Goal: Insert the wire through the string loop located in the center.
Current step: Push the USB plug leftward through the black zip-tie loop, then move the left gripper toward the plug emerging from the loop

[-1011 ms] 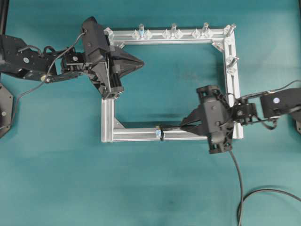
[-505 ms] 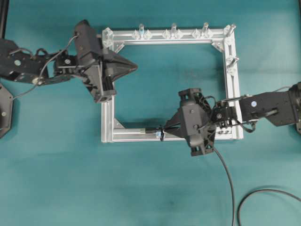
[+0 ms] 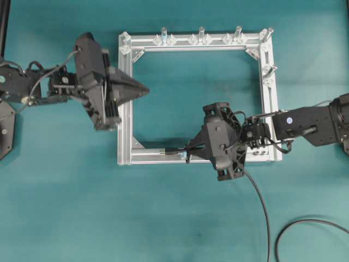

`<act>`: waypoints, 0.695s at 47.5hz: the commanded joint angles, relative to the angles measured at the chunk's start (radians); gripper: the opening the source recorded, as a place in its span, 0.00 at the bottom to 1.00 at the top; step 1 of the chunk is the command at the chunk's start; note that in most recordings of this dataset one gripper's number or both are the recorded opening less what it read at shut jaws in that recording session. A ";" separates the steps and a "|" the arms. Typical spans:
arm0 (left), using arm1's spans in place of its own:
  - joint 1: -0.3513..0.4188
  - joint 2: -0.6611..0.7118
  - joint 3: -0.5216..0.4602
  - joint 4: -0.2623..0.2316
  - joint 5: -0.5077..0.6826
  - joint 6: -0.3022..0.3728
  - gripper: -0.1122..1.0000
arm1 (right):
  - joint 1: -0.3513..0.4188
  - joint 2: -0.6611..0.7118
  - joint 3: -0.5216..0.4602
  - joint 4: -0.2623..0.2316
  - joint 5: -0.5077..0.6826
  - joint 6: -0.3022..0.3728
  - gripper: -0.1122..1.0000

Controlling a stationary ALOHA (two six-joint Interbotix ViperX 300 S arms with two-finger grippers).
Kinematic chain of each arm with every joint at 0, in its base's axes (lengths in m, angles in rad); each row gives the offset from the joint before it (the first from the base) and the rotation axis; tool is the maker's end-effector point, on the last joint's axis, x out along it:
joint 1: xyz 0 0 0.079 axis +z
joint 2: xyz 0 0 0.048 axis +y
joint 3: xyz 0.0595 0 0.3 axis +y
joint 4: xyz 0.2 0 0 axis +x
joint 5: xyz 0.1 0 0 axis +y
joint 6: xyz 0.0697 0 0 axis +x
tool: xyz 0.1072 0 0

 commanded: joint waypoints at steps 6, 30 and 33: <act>-0.061 0.002 -0.044 0.011 0.043 0.014 0.11 | -0.011 -0.012 -0.020 0.000 -0.005 0.002 0.16; -0.204 -0.009 -0.060 0.011 0.124 0.017 0.11 | -0.011 -0.014 -0.021 -0.002 -0.005 0.002 0.16; -0.212 -0.009 -0.060 0.012 0.129 0.017 0.11 | -0.011 -0.014 -0.021 -0.002 -0.005 0.002 0.16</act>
